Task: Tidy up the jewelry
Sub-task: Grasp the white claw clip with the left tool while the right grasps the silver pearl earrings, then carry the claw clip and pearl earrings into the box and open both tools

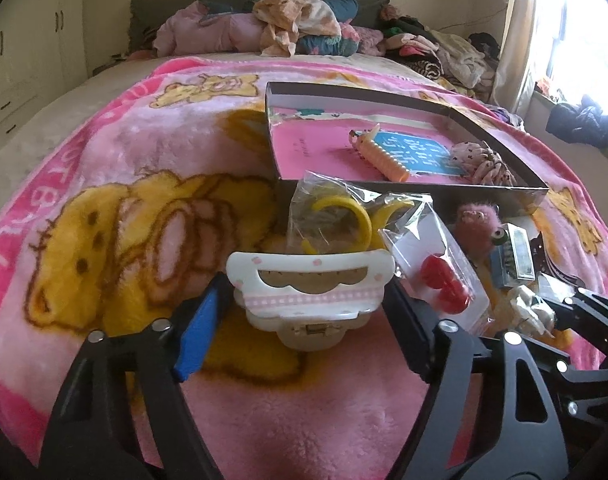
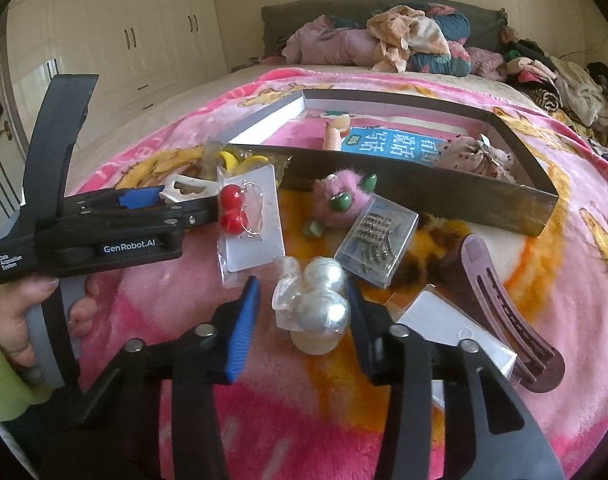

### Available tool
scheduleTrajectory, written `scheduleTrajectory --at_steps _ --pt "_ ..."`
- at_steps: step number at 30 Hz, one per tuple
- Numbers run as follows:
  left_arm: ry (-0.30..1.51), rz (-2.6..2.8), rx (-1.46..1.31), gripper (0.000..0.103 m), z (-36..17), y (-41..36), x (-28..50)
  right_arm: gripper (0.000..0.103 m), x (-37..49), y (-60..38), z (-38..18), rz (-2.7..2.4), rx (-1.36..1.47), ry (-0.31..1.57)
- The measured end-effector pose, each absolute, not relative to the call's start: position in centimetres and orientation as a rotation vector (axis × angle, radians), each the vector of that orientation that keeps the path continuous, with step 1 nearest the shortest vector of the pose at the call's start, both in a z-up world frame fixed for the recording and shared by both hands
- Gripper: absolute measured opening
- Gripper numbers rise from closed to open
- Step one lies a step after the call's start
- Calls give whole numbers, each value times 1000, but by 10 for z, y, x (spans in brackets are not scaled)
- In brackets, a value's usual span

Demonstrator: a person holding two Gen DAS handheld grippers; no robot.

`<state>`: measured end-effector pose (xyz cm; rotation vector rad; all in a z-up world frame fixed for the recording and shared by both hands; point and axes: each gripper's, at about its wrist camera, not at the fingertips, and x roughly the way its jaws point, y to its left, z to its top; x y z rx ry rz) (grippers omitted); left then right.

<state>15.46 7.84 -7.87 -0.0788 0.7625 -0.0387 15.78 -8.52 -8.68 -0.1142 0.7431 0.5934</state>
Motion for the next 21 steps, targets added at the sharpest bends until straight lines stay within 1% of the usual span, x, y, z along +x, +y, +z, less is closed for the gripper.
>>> scheduleTrajectory --at_steps 1,2,14,21 --pt "763 -40 -82 65 -79 79 154 32 158 -86 -87 595 -113 743" --pt "764 -40 -82 65 -79 80 154 32 157 -86 -87 598 -110 743" --pt "769 -33 -94 65 -78 83 147 31 147 -90 -83 646 -95 738" --pt "757 -20 -88 65 -68 85 132 31 139 -95 -72 654 -90 711"
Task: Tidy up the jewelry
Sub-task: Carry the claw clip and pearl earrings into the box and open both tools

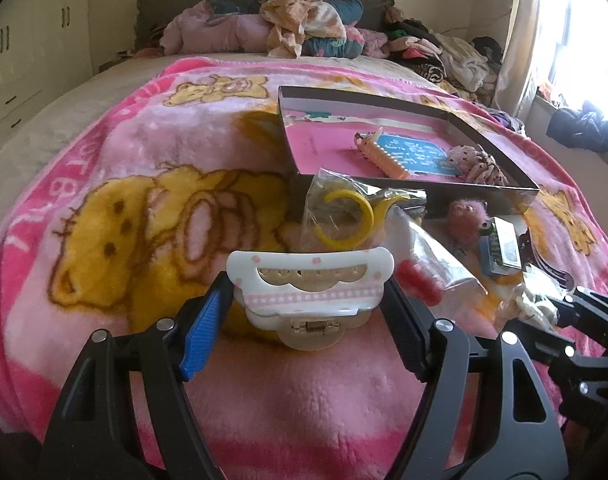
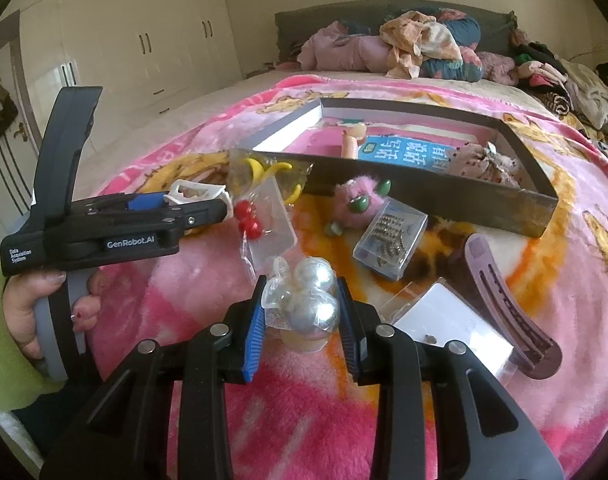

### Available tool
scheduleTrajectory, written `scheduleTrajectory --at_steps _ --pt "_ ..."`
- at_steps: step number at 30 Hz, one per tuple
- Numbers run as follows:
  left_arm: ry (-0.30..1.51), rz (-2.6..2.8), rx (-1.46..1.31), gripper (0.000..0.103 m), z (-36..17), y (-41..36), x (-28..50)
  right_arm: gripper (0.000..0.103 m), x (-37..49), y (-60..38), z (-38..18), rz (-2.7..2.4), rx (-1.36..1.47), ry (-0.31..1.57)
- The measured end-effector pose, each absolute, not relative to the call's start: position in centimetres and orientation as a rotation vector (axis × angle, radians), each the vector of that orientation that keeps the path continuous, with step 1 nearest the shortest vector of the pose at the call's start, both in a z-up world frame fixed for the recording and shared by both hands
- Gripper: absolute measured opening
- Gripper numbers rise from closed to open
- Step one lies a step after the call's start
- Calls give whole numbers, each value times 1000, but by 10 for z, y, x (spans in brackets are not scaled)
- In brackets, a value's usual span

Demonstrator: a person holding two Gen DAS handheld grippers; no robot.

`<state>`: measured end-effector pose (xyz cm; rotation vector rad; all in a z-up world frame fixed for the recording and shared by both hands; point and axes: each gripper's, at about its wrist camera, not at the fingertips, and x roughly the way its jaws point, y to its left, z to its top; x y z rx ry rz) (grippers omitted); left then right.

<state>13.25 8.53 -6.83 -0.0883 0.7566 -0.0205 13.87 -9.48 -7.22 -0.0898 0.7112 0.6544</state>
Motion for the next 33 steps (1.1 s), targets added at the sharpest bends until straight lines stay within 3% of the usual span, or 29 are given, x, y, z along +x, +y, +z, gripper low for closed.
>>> scheduleTrajectory --at_steps 12,33 --pt "700 -47 -51 65 -38 60 120 31 141 -126 -46 594 -38 649" --pt "682 -159 -29 65 -25 1 165 31 179 -188 -24 433 37 602"
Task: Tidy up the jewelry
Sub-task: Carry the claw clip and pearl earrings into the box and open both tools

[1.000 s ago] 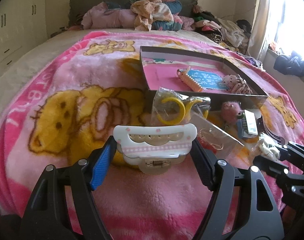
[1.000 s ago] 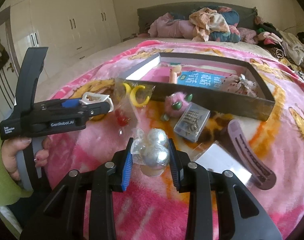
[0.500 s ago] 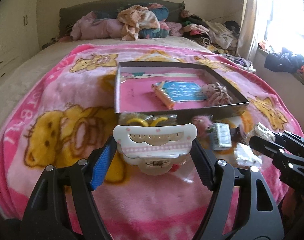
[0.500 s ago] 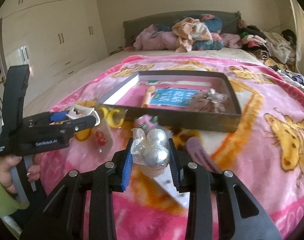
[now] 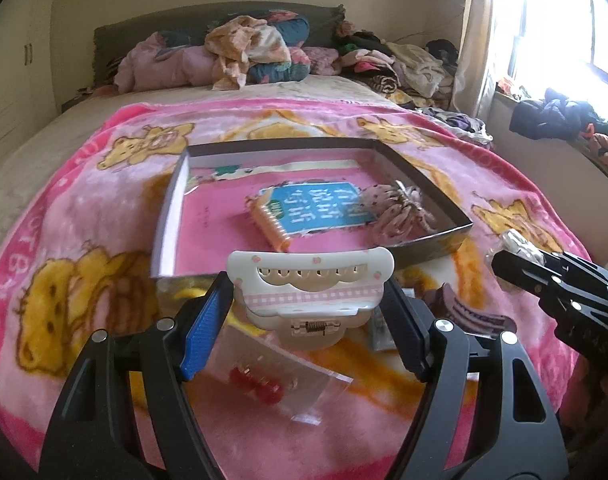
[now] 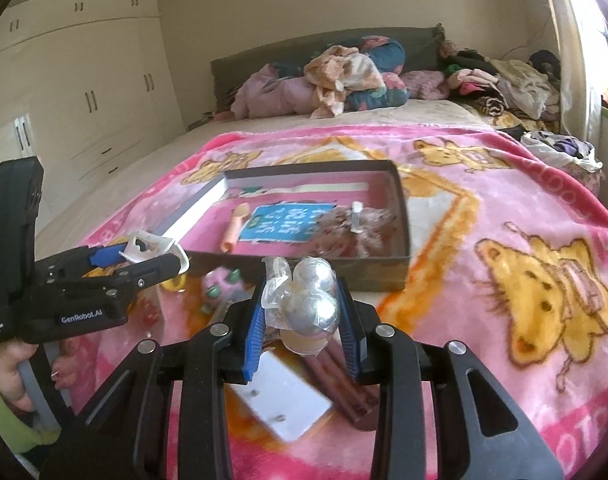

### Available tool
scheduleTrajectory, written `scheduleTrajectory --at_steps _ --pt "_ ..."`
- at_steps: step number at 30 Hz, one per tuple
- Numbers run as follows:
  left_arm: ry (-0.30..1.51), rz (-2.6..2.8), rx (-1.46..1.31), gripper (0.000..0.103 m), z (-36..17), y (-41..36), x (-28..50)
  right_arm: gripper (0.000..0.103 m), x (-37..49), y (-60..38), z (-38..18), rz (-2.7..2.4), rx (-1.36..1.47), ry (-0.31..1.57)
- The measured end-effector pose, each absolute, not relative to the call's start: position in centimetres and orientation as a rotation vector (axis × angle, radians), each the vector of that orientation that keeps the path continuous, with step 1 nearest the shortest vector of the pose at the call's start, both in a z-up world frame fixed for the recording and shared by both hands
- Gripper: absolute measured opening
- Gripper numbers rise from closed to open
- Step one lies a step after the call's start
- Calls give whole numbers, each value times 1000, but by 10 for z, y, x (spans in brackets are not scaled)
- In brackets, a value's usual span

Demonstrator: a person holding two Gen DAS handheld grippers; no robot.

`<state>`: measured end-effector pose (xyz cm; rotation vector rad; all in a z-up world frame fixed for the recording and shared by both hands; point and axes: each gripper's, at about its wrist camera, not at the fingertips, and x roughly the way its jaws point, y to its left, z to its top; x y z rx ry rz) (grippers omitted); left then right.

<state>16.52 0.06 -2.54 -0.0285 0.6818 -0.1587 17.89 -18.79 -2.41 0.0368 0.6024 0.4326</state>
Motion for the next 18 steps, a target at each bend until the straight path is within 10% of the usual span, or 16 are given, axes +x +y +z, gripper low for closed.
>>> scheduleTrajectory --at_steps 18 --pt "660 -181 -17 65 -14 -24 210 31 222 -201 -14 393 45 584"
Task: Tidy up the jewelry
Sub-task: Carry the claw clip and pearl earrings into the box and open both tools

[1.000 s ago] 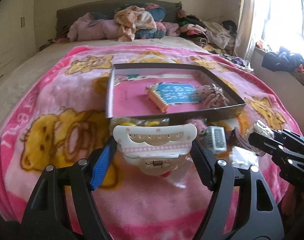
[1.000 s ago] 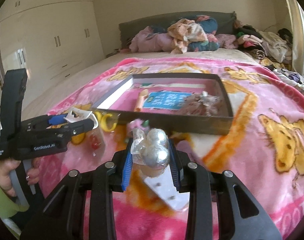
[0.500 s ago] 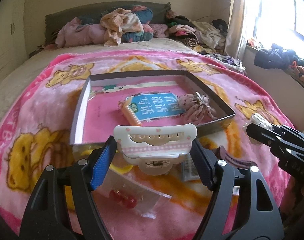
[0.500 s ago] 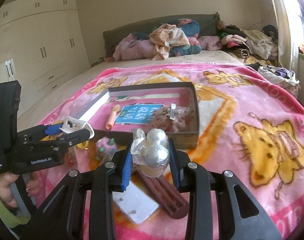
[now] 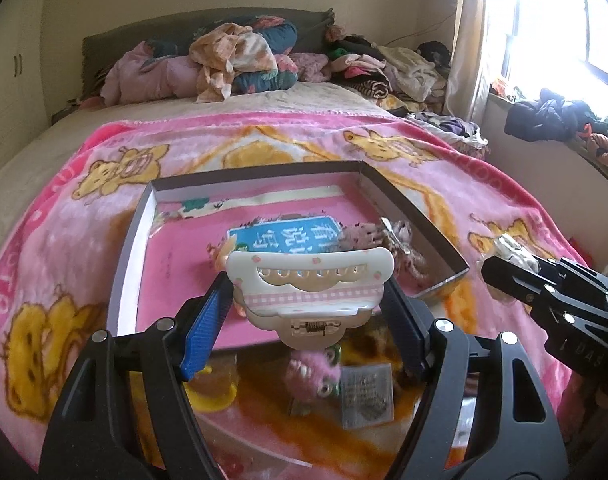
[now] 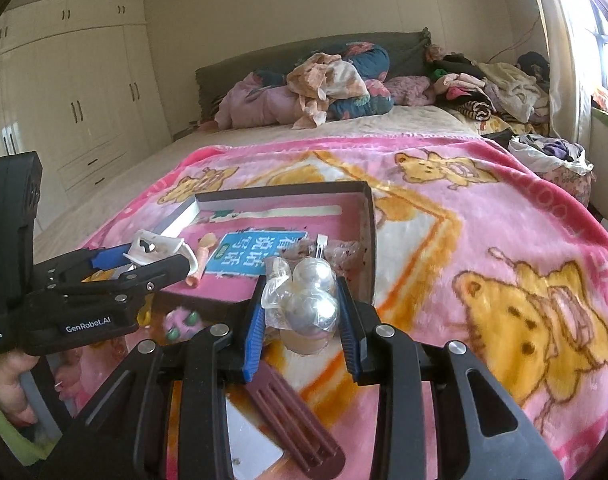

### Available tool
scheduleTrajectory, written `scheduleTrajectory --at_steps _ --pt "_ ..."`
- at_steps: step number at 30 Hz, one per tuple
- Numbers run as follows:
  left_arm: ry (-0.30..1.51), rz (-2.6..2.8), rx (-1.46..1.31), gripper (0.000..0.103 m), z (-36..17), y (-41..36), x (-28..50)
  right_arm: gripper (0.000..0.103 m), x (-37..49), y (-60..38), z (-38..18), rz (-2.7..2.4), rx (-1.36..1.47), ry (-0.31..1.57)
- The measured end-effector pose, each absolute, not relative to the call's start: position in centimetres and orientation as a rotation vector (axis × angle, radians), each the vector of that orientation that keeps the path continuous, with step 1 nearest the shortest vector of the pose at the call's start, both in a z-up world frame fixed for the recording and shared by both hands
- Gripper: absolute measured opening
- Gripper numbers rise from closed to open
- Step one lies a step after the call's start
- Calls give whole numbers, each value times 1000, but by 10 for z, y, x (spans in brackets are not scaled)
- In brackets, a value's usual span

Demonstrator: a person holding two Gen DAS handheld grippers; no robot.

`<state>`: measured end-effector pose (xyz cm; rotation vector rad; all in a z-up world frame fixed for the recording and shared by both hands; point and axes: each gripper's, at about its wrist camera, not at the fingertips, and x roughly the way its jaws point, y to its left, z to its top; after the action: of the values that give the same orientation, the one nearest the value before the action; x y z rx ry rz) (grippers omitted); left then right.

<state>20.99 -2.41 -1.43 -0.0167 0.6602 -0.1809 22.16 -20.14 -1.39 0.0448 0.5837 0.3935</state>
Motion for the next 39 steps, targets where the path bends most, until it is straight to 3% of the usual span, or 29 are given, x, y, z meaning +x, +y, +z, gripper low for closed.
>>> scheduleTrajectory --at_steps 39 --pt "805 -190 1 65 -55 -44 275 31 344 -189 -53 402 15 730"
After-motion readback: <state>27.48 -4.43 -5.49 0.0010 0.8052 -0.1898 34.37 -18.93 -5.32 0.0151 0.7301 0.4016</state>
